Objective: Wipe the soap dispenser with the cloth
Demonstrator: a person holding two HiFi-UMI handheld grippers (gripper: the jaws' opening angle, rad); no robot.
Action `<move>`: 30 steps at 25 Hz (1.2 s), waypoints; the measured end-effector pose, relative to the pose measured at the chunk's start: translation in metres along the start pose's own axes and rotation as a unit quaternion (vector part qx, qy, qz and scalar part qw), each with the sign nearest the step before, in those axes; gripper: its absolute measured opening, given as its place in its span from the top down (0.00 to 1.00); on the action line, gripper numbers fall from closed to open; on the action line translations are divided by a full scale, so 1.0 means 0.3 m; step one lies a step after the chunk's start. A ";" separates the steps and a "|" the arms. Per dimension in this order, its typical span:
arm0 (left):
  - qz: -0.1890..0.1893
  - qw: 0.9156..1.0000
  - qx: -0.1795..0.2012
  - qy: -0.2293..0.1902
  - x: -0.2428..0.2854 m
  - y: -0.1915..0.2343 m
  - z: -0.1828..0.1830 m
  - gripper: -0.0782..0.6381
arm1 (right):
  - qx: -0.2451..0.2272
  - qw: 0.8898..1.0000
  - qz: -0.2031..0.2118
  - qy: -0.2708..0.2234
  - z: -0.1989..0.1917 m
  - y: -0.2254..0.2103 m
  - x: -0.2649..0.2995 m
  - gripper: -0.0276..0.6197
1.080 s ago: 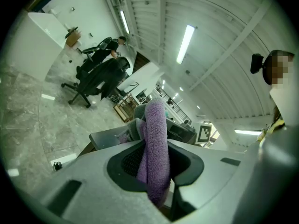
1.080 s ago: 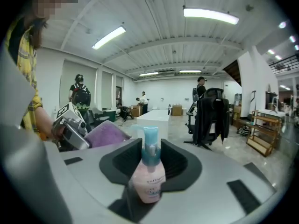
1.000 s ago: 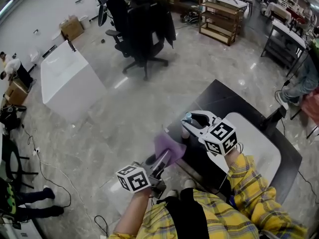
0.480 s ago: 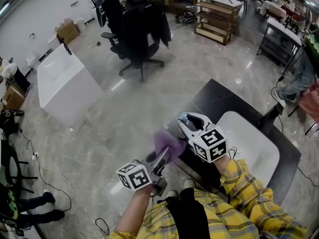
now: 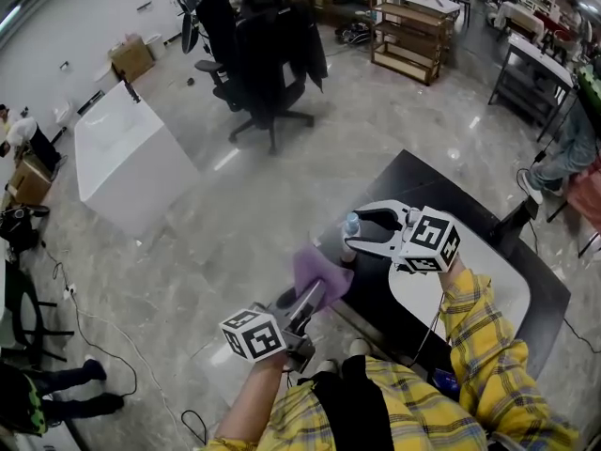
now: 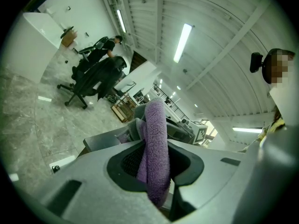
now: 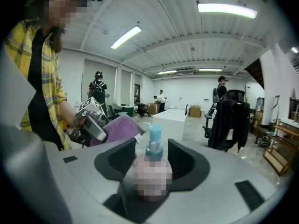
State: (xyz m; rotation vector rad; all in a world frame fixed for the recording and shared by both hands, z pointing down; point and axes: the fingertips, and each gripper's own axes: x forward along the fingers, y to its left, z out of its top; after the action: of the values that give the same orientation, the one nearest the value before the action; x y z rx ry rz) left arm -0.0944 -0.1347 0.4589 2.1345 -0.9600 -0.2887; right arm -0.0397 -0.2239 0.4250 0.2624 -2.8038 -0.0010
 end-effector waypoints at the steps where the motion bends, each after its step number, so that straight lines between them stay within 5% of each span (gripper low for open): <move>1: 0.000 1.000 0.001 0.000 -0.003 -0.001 0.001 0.78 | -0.001 1.000 0.012 0.000 0.003 -0.002 0.003 0.64; 8: -0.002 1.000 0.007 0.006 -0.009 0.000 0.002 0.79 | 0.002 0.996 0.085 0.037 -0.034 -0.002 0.053 0.64; 17: 0.007 1.000 0.003 0.008 -0.014 0.016 0.001 0.79 | 0.001 0.994 0.106 0.028 -0.023 -0.005 0.070 0.77; 24: 0.010 1.000 -0.001 0.008 -0.004 0.031 -0.001 0.79 | 0.013 0.999 0.036 0.025 -0.022 -0.021 0.076 0.77; 30: 0.006 1.000 -0.001 0.009 0.016 0.027 -0.010 0.78 | 0.057 0.994 -0.089 0.011 -0.034 -0.051 0.053 0.77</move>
State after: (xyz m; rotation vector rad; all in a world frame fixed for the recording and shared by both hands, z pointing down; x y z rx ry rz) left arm -0.0942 -0.1399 0.4671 2.1257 -0.9625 -0.2637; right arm -0.0486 -0.2416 0.4394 0.5361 -2.7519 0.1205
